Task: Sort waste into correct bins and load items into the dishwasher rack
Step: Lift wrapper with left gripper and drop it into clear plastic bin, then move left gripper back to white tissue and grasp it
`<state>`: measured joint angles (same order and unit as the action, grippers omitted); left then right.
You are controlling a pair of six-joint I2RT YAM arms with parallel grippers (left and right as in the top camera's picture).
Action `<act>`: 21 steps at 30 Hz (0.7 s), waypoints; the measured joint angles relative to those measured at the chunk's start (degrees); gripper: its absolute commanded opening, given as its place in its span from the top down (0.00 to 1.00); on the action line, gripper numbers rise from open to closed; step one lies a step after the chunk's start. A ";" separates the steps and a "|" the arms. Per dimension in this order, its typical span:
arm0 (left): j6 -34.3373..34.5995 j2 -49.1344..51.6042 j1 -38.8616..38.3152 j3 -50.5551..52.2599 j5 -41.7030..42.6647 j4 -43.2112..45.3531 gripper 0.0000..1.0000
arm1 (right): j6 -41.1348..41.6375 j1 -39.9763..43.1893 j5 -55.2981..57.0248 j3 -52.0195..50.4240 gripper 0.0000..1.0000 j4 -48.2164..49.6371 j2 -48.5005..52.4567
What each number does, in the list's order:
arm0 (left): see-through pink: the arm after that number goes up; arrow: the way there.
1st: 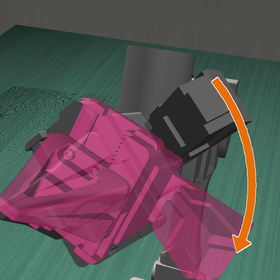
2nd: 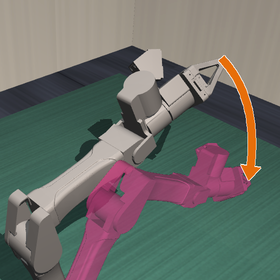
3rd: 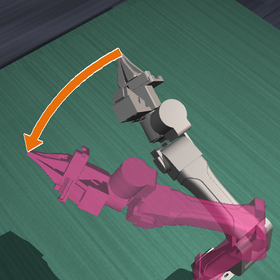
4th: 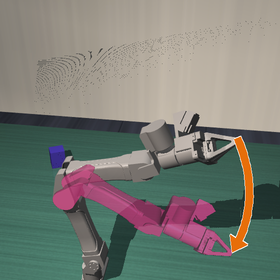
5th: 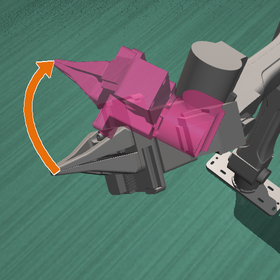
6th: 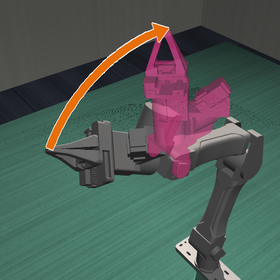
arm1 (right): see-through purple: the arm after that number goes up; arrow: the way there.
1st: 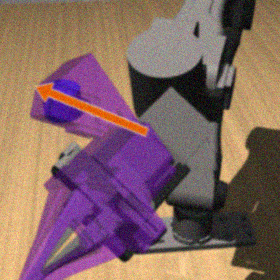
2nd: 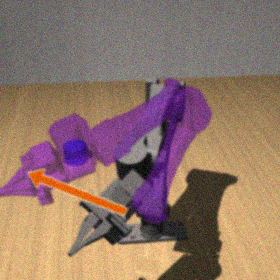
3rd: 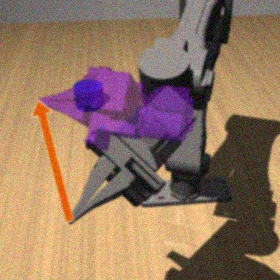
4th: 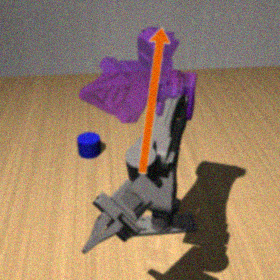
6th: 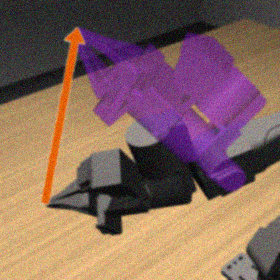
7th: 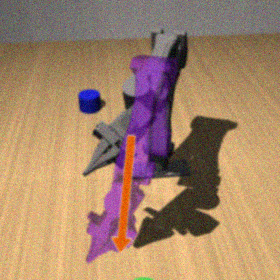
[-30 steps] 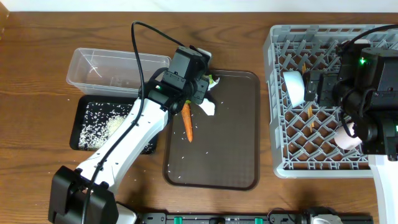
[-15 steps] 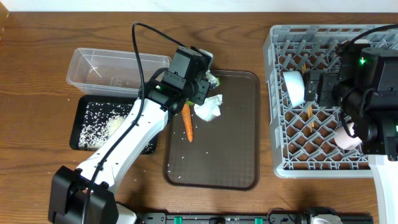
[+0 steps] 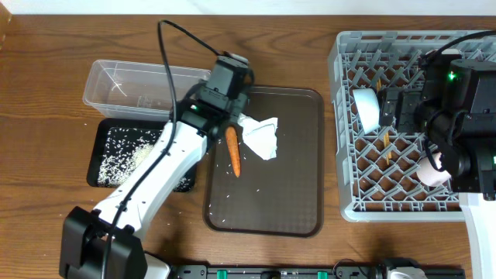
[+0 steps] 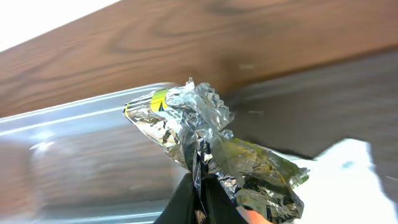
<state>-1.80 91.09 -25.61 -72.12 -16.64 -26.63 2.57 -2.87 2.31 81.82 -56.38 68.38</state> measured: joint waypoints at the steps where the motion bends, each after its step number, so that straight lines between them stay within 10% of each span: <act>1: -0.02 0.07 1.22 0.00 -1.40 0.00 0.84 | 0.00 0.00 0.02 0.00 0.01 0.00 0.00; 6: 0.94 2.89 9.14 0.00 -4.20 2.54 0.47 | 0.00 0.00 0.02 0.00 0.01 0.00 0.00; 21: -3.17 5.09 14.12 0.00 0.28 6.10 0.30 | 0.00 0.00 0.02 0.00 0.01 0.00 0.00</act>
<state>-4.97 96.18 -11.49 -72.12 -16.36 -20.53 2.57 -2.87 2.33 81.82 -56.38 68.38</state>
